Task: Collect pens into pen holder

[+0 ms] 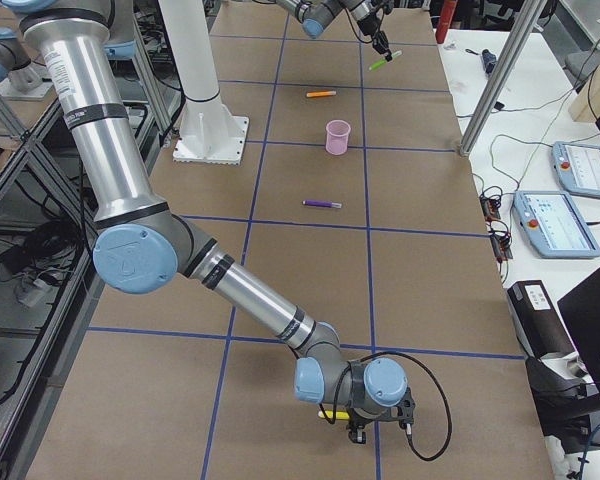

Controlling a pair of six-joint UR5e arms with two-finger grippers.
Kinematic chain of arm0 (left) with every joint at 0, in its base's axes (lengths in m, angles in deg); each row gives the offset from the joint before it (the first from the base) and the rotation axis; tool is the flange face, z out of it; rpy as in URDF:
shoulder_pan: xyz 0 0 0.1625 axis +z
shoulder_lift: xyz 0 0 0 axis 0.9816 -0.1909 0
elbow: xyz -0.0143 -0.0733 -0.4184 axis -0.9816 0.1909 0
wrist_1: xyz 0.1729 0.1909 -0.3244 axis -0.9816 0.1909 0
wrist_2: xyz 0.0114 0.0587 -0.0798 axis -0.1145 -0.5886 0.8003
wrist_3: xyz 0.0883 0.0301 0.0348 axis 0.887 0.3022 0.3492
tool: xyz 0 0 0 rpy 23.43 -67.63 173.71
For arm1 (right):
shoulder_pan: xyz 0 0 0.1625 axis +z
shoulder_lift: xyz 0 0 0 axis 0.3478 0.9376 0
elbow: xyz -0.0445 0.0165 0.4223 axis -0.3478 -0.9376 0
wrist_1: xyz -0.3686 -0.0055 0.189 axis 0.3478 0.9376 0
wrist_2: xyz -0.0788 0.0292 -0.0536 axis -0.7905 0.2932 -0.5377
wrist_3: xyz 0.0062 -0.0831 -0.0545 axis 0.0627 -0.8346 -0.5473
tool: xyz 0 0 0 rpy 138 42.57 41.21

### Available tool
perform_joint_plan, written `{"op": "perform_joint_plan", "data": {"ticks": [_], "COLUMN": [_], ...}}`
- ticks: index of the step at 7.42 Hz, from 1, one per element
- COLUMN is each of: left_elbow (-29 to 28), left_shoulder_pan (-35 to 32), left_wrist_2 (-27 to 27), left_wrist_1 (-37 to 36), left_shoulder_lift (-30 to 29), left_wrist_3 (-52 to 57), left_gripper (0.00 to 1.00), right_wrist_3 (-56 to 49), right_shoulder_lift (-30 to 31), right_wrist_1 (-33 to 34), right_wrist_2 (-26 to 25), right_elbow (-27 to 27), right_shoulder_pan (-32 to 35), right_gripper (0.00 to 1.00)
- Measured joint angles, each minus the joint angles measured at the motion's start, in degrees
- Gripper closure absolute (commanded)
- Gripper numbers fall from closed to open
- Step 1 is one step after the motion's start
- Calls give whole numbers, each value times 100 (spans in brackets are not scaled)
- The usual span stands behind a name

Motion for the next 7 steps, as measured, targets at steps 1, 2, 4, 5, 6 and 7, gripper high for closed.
{"op": "perform_joint_plan", "data": {"ticks": [1, 2, 4, 5, 6, 7], "left_elbow": [3, 7, 12, 21, 32, 42], "left_shoulder_pan": [0, 0, 0, -1, -5, -6], "left_wrist_2": [0, 0, 0, 0, 0, 0], "left_wrist_1": [0, 0, 0, -2, -6, -8], "left_shoulder_lift": [0, 0, 0, 0, 0, 0], "left_wrist_3": [0, 0, 0, 0, 0, 0], "left_gripper": [100, 100, 100, 100, 100, 100], "right_wrist_3": [0, 0, 0, 0, 1, 7], "right_shoulder_lift": [3, 5, 6, 6, 5, -2], "right_wrist_1": [0, 0, -2, -3, -3, -1], "right_wrist_2": [-2, -8, -16, -17, -16, -10], "right_elbow": [0, 0, 0, 0, 0, 1], "right_shoulder_pan": [-4, -9, -15, -17, -17, -17], "right_gripper": [56, 71, 100, 100, 100, 100]}}
